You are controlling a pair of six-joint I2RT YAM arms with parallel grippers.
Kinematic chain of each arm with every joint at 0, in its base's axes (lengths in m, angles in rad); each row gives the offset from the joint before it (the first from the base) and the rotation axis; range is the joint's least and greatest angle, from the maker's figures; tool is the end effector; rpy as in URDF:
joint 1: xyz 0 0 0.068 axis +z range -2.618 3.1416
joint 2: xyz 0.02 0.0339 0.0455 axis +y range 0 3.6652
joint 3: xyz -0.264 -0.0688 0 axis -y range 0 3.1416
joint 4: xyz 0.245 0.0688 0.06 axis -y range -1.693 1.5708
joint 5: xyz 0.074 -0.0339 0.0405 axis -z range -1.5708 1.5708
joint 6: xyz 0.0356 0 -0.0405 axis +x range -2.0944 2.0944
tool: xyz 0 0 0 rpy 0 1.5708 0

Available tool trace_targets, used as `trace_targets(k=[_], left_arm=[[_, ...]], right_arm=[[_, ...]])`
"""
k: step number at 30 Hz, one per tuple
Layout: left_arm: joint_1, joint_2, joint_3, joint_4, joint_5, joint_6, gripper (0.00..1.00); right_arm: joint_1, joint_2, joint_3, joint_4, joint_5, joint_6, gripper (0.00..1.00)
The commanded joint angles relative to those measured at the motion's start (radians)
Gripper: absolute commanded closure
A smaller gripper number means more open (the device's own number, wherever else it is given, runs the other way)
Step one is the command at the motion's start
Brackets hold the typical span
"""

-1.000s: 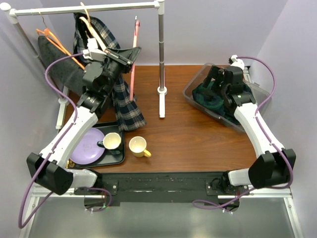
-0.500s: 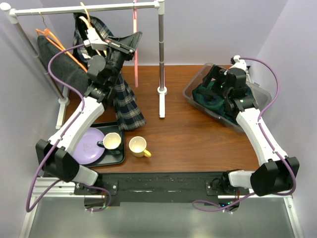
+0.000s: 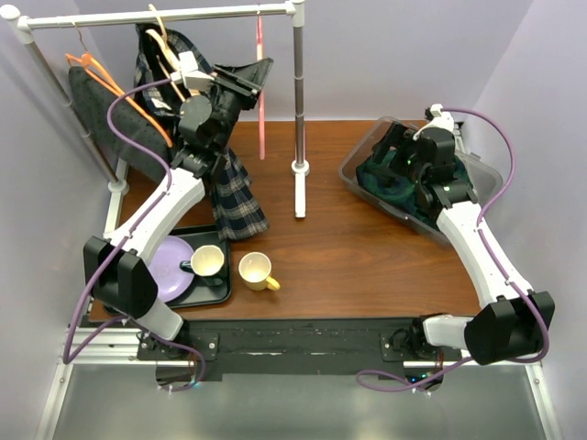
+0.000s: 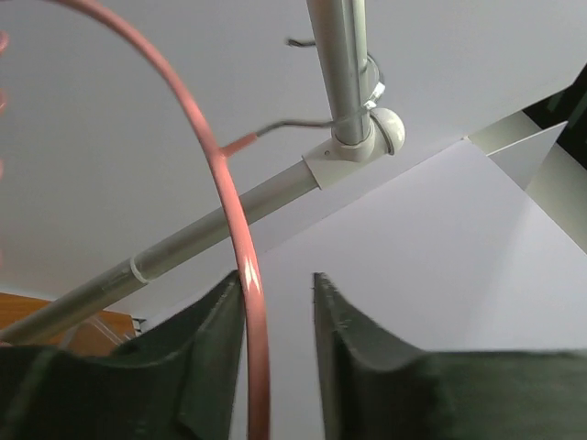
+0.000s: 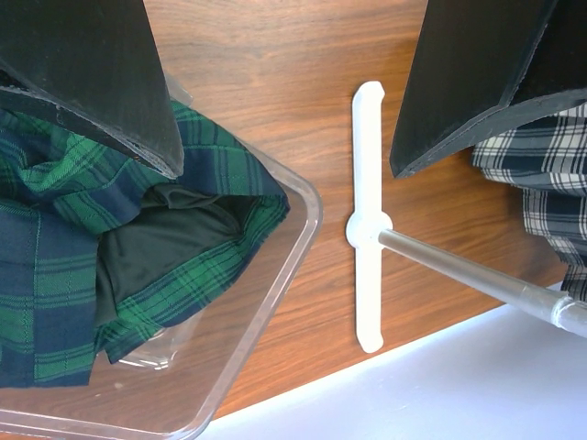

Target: Remove the skirt from the hanger

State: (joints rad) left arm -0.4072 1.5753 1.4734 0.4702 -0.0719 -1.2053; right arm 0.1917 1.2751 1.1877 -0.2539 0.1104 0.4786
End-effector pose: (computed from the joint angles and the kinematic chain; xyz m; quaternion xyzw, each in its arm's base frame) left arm 0.3437 -0.1454 0.4517 -0.2470 0.5094 -0.5807 0.5851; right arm 0.2908 0.0524 0.3678 0.1481 0.8027 0.1468 0.5587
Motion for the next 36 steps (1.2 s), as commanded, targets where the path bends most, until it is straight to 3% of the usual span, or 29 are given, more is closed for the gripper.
trace_targets(k=[1,5,10,19,23,29,33,36], left_arm=[[0.001,-0.058,-0.016,0.081,0.014,0.082,0.47],[0.001,-0.119,-0.036,0.01,0.064,0.179,0.28],[-0.001,-0.257,-0.117,-0.118,0.124,0.295,0.22],[-0.001,-0.471,-0.09,-0.609,0.086,0.559,0.22],[0.001,-0.518,-0.012,-0.746,-0.075,0.679,0.23],[0.001,-0.453,0.169,-0.956,-0.351,0.8,0.31],[0.013,-0.315,0.313,-1.082,-0.355,0.8,0.41],[0.021,-0.247,0.376,-1.088,-0.345,0.793,0.42]], right_arm=[[0.008,-0.039,0.006,0.041,-0.018,0.006,0.01],[0.015,-0.049,0.004,0.041,-0.032,0.003,0.01],[0.031,-0.065,0.0,0.047,-0.044,-0.005,0.01],[0.046,-0.089,-0.014,0.065,-0.055,0.0,0.01],[0.052,-0.089,-0.011,0.056,-0.054,-0.008,0.01],[0.061,-0.109,-0.007,0.048,-0.063,-0.015,0.01],[0.068,-0.111,0.006,0.041,-0.067,-0.026,0.01],[0.074,-0.112,0.009,0.033,-0.072,-0.029,0.01]])
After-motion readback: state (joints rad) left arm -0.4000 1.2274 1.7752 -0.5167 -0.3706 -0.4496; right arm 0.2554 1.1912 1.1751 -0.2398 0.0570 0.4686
